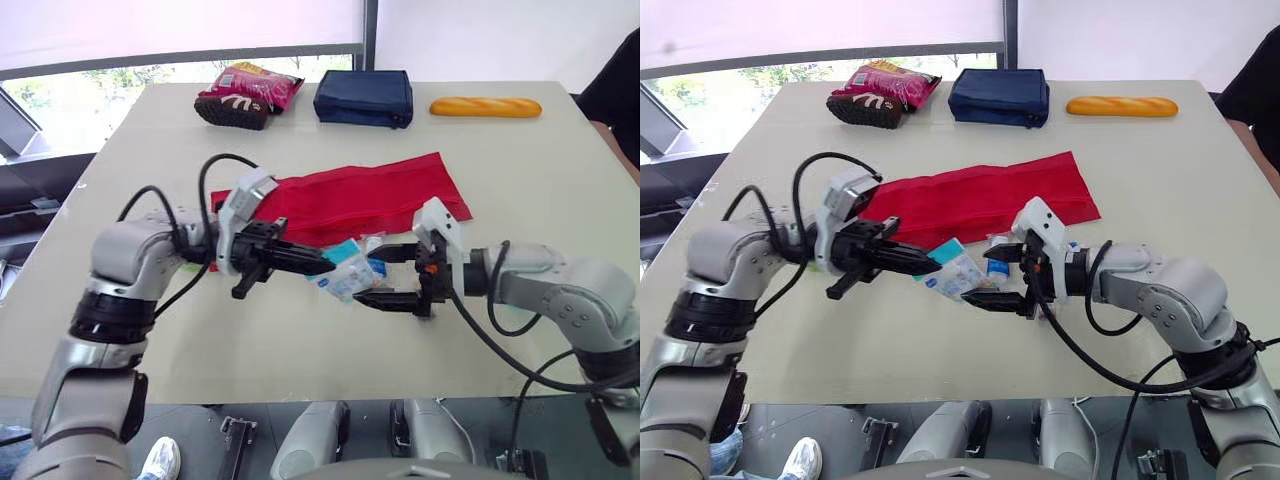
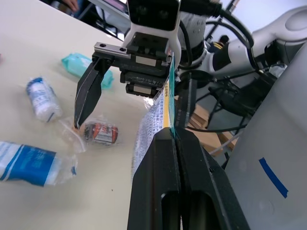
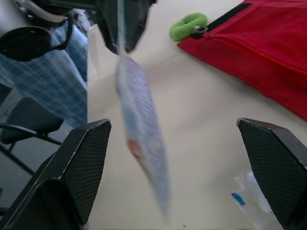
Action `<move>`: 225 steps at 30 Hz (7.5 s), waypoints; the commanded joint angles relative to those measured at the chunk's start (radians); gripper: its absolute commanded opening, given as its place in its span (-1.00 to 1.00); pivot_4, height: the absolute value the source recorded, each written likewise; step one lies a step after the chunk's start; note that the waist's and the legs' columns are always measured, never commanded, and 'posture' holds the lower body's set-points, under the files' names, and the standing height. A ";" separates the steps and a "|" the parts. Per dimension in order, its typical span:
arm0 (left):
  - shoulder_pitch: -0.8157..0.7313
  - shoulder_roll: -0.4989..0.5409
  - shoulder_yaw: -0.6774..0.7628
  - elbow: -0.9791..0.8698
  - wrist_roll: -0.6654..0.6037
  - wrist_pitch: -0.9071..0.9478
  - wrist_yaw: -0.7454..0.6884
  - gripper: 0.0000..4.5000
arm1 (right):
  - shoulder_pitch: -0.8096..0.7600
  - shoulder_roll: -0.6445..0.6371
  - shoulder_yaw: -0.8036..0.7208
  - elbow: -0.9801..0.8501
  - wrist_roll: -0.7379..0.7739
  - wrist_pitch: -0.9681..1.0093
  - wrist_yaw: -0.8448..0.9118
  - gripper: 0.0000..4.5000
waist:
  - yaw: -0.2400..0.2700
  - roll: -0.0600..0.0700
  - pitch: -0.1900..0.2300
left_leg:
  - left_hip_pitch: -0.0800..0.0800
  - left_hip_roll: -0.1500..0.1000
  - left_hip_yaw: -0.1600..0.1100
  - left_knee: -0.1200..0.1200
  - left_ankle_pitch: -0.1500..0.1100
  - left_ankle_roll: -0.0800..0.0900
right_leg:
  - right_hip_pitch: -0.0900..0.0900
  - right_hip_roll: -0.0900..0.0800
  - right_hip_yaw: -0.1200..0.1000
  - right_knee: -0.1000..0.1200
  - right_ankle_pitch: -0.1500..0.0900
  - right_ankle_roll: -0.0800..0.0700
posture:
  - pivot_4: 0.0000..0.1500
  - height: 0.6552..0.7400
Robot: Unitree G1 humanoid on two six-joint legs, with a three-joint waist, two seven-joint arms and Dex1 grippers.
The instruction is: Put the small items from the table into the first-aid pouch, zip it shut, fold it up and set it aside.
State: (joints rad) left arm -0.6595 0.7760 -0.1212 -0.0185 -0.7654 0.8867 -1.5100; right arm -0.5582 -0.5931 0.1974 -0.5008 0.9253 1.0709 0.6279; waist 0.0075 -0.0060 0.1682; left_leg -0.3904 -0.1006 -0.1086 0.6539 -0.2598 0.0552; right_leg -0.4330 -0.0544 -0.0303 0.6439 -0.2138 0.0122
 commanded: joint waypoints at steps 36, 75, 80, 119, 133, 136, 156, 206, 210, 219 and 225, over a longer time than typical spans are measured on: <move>0.051 0.053 0.115 0.081 0.138 -0.185 0.094 0.97 | 0.065 0.035 -0.082 -0.027 0.020 0.059 -0.063 -0.98 | -0.012 0.000 0.000 | -0.003 0.000 0.000 0.014 0.000 0.000 | -0.002 0.000 0.000 0.013 0.000 0.000 | 1.00 0.99; 0.305 -0.104 0.102 0.252 0.969 -0.945 1.048 0.97 | 0.330 -0.027 -0.341 -0.207 0.143 -0.042 -0.294 -0.98 | 0.008 -0.001 0.000 | -0.005 0.000 0.001 0.014 -0.001 0.001 | -0.003 0.000 0.000 0.013 0.001 0.001 | 1.00 0.99; 0.331 -0.144 0.103 0.211 0.994 -0.922 1.112 0.76 | 0.324 -0.030 -0.336 -0.204 0.143 -0.045 -0.298 -0.98 | 0.008 -0.001 -0.001 | -0.005 0.000 0.001 0.014 -0.001 0.001 | -0.003 0.000 0.000 0.014 0.001 0.001 | 1.00 0.99; 0.283 -0.171 0.047 0.119 0.831 -0.864 0.811 -0.99 | 0.271 -0.013 -0.223 -0.117 0.084 0.016 -0.353 -0.98 | 0.008 0.000 -0.001 | -0.005 0.000 0.001 0.015 -0.001 0.000 | -0.003 0.000 0.000 0.014 0.001 0.001 | 1.00 0.99; 0.231 -0.180 -0.017 0.165 0.781 -0.983 0.647 -0.99 | 0.042 0.227 -0.131 0.100 0.109 0.197 -0.446 -0.98 | 0.002 -0.001 -0.001 | -0.005 0.000 0.002 0.015 0.000 0.000 | -0.004 0.000 0.001 0.014 0.001 0.000 | 1.00 0.99; 0.237 -0.168 -0.005 0.179 0.772 -1.005 0.638 -0.99 | -0.010 0.279 -0.128 0.162 0.091 0.231 -0.472 -0.98 | 0.003 -0.001 -0.001 | -0.005 -0.001 0.002 0.015 0.000 0.000 | -0.005 0.000 0.001 0.015 0.001 0.000 | 1.00 0.99; 0.199 -0.196 0.090 0.291 0.516 -0.995 0.447 -0.99 | -0.250 0.517 -0.209 0.509 -0.067 0.523 -0.509 -0.98 | -0.020 0.000 -0.001 | -0.006 -0.001 0.004 0.015 0.000 0.000 | -0.008 0.000 0.004 0.018 0.002 -0.001 | 1.00 0.99; 0.240 -0.174 0.002 0.263 0.586 -1.176 0.343 -0.99 | -0.502 0.862 -0.858 0.848 -0.256 0.451 -0.658 -0.98 | -0.039 0.000 -0.001 | -0.007 0.000 0.009 0.013 0.000 0.000 | -0.013 0.002 0.011 0.021 0.003 -0.002 | 1.00 0.99; 0.227 -0.178 0.003 0.271 0.583 -1.164 0.355 -0.99 | -0.467 0.898 -0.847 0.796 -0.217 0.463 -0.684 -0.98 | -0.045 0.000 -0.001 | -0.007 0.000 0.010 0.013 0.000 0.000 | -0.013 0.002 0.011 0.021 0.003 -0.002 | 1.00 0.99; 0.217 -0.195 0.028 0.235 0.477 -1.029 0.340 -0.99 | -0.346 0.986 -0.771 0.707 -0.145 0.361 -0.717 -0.98 | -0.050 0.001 -0.001 | -0.008 0.000 0.010 0.012 0.000 0.000 | -0.015 0.002 0.012 0.021 0.003 -0.002 | 1.00 0.99; 0.221 -0.203 0.035 0.195 0.414 -0.918 0.330 -0.99 | -0.321 0.997 -0.742 0.737 -0.072 0.270 -0.772 -0.98 | -0.050 0.001 -0.001 | -0.008 0.000 0.011 0.012 0.000 0.000 | -0.015 0.002 0.012 0.021 0.003 -0.002 | 1.00 0.99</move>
State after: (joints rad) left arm -0.4677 0.5633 -0.0720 0.2087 -0.3398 -0.0474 -1.1276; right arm -0.9617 0.1494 -0.5045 0.2945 0.8237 1.4564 -0.1367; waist -0.0427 -0.0055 0.1668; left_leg -0.3982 -0.1010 -0.0979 0.6662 -0.2599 0.0553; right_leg -0.4480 -0.0524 -0.0181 0.6648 -0.2105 0.0099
